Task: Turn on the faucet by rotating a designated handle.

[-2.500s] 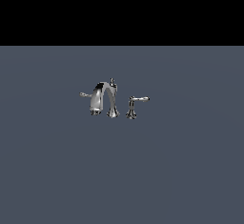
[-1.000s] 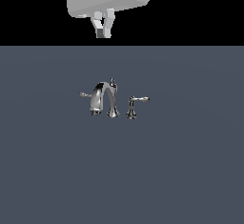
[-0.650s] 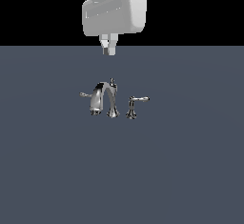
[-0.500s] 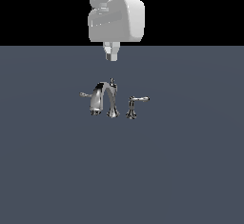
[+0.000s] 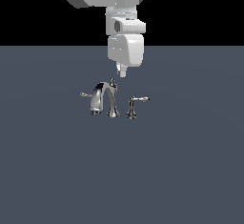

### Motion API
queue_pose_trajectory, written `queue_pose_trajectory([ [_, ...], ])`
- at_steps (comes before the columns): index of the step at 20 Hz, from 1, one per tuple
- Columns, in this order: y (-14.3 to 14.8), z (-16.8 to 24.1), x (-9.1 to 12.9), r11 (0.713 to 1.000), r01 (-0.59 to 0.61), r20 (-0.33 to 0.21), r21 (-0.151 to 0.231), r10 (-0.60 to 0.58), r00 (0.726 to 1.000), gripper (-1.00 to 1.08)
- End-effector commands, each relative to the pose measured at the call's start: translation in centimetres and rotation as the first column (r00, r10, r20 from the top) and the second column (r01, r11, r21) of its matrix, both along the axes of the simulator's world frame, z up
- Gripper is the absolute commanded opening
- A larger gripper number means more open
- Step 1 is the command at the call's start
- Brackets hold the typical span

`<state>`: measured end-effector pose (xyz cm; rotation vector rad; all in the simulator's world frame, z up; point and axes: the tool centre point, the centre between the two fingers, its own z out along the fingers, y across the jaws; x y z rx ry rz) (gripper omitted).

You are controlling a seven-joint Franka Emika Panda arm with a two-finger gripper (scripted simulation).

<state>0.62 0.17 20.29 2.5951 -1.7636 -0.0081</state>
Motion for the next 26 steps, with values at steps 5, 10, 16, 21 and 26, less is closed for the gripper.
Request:
queue_pose_trajectory([
  [5,-3.0,-4.3,3.4,0.981,0.196,0.003,-0.003,-0.196,0.981,-1.00],
  [10,-5.5,-7.1,5.4,0.945,0.327,0.005,-0.004,-0.327,0.945,-1.00],
  [16,-7.9,-9.6,6.9,0.899,0.438,0.007,-0.003,-0.438,0.899,-1.00],
  [21,-9.0,-10.7,7.5,0.873,0.487,0.007,-0.001,-0.487,0.873,-1.00],
  [26,-9.3,-10.9,7.6,0.868,0.497,0.007,0.000,-0.497,0.868,-1.00],
])
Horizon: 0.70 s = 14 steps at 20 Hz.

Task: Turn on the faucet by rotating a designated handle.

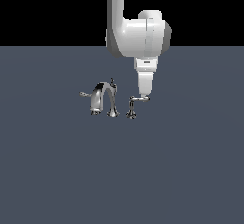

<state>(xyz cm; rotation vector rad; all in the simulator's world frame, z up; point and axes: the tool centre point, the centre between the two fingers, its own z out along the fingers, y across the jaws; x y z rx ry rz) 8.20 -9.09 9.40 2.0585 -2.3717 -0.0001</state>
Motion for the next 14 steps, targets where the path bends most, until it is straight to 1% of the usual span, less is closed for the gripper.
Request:
queue_pose_trajectory([
  [1,0.0,0.0,0.1,1.000,0.002,0.001,0.001,-0.002,1.000,-1.00],
  [4,0.0,0.0,0.0,1.000,0.002,0.001,0.001,-0.002,1.000,-1.00],
  [14,-0.8,0.0,-2.9,1.000,0.002,0.001,0.001,-0.002,1.000,-1.00],
])
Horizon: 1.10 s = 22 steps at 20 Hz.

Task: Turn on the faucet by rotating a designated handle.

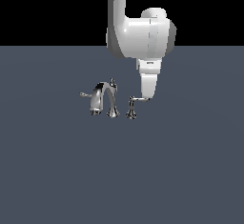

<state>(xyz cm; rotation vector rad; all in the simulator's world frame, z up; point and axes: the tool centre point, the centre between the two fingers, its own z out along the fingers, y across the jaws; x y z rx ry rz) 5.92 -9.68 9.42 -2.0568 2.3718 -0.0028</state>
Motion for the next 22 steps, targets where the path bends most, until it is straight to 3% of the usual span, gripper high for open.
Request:
queue_pose_trajectory([
  [1,-0.3,0.0,-0.9,1.000,0.001,-0.003,0.000,-0.001,1.000,-1.00],
  [5,-0.6,0.0,-2.1,1.000,0.001,-0.003,0.000,-0.001,1.000,-1.00],
  [7,0.2,0.0,-1.3,1.000,-0.009,0.008,0.002,0.009,1.000,-1.00],
  [22,1.7,0.0,-6.0,1.000,0.000,-0.001,0.000,0.000,1.000,-1.00],
])
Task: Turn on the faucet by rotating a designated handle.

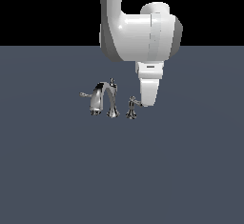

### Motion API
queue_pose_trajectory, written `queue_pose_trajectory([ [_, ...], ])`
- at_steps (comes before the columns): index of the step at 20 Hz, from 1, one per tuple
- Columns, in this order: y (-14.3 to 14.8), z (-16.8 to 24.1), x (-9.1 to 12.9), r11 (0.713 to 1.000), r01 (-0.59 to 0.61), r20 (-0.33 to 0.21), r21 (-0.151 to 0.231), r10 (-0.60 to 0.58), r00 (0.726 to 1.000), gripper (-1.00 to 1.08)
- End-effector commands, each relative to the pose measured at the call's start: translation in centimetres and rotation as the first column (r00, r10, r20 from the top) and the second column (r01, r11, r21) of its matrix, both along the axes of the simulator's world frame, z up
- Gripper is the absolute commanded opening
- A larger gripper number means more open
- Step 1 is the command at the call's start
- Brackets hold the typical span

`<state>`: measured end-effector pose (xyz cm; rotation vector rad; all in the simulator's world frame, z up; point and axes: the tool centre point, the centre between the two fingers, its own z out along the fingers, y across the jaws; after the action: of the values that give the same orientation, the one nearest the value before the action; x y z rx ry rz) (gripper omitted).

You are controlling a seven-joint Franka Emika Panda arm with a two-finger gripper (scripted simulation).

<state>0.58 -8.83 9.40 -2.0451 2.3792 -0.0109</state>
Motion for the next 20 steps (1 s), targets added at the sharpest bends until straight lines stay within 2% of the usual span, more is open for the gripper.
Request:
queue_pose_trajectory([
  [1,0.9,0.0,-1.0,1.000,-0.008,-0.007,0.003,0.008,1.000,-1.00],
  [3,0.2,0.0,-0.7,1.000,0.002,-0.004,0.000,-0.002,1.000,-1.00],
  [14,5.9,0.0,-2.5,1.000,-0.007,-0.008,0.002,0.007,1.000,-1.00],
  [15,5.9,0.0,-2.5,1.000,-0.007,-0.008,0.002,0.007,1.000,-1.00],
  [16,3.1,0.0,-2.5,0.999,0.032,-0.007,-0.006,-0.032,0.999,-1.00],
  [20,5.5,0.0,-1.5,1.000,0.018,-0.007,-0.003,-0.018,1.000,-1.00],
])
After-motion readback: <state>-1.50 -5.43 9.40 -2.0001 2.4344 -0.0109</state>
